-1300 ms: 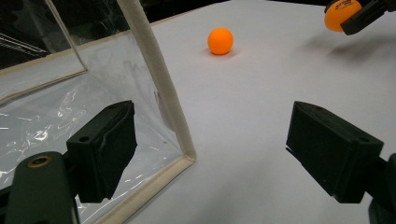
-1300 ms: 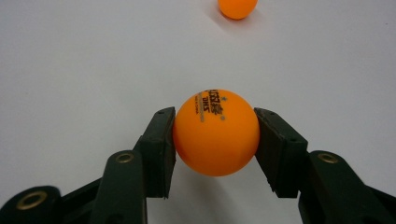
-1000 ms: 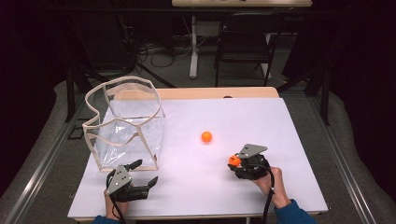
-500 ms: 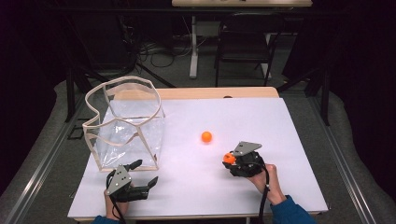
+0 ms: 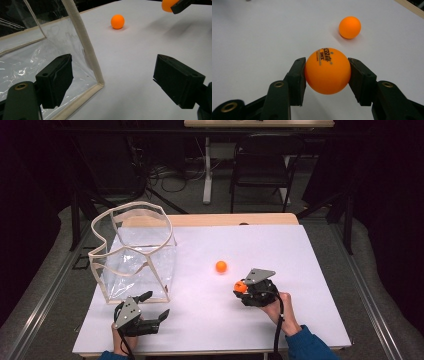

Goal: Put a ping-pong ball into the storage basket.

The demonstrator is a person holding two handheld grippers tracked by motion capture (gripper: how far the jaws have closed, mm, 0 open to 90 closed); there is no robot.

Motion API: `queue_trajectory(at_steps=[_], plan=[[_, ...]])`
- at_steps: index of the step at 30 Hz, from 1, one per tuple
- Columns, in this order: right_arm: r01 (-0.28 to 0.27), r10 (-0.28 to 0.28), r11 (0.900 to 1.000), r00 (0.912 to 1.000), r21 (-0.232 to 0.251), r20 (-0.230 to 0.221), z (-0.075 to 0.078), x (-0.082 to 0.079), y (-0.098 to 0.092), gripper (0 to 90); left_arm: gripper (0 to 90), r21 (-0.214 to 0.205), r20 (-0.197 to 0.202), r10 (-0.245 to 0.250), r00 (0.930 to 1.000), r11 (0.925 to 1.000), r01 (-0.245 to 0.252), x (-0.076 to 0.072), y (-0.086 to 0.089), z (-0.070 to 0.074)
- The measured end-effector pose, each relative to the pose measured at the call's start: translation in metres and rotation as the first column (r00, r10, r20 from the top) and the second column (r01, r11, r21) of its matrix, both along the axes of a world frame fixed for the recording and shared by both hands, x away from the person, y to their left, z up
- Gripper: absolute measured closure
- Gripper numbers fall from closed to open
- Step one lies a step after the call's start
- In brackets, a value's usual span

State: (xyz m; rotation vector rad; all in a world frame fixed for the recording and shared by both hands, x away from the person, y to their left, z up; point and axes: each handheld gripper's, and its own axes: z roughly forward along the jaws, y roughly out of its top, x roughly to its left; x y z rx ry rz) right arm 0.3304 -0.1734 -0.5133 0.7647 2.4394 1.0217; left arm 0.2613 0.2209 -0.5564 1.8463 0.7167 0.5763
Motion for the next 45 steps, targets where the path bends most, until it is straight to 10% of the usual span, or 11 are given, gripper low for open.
queue_trajectory(at_steps=[45], plan=[[-0.052, 0.052, 0.9971, 0.9986, 0.055, 0.010, 0.018, 0.020, 0.035, 50.8, 15.9, 0.000, 0.002, -0.008, 1.0000, 1.0000, 0.008, 0.001, 0.000, -0.001]])
